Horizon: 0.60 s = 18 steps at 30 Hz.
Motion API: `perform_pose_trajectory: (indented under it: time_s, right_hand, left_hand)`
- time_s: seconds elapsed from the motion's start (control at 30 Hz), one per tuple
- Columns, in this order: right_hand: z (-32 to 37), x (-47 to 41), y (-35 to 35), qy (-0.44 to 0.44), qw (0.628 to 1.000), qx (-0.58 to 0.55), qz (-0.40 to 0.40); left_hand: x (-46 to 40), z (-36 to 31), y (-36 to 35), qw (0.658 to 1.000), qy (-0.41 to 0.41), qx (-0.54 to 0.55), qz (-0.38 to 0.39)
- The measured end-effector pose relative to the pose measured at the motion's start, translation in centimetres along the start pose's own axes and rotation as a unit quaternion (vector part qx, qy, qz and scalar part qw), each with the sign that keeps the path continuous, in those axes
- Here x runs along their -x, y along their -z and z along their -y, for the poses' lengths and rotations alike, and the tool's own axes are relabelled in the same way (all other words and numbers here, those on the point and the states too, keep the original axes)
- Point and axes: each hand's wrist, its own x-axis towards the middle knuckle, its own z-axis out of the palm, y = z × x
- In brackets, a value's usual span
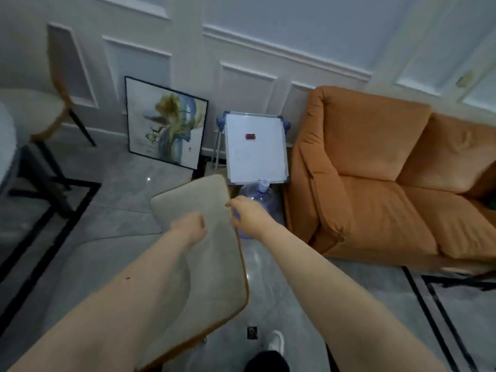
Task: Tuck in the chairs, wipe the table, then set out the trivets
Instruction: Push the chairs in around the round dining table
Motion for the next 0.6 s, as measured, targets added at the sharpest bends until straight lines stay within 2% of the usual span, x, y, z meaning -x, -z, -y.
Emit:
perform_pose_trajectory:
  time_s: [0.1, 0.23, 0.4, 0.6]
  right_hand:
    - [-1.1, -5.8, -0.4, 0.085, 0.996, 0.011, 0.032]
    - [-1.8, -11.6, -1.0, 0.206, 0.974, 0.019, 0.09]
    - [-1.3, -13.6, -1.2, 0.316, 0.931, 0.04, 0.178]
    - [0.0, -12.6, -1.8, 0.391, 0.89, 0.083, 0.221]
  left_hand:
    - [-3.1, 1.4, 0.0, 0.995, 0.08, 0.057, -0.014]
    - [-3.7, 0.5, -0.8, 0.967, 0.218, 0.12, -0.061]
    - [-1.5, -1.3, -2.3, 0.915, 0.332, 0.2, -0.107]
    - [2.5, -3.9, -4.9, 0.86, 0.413, 0.256, -0.155]
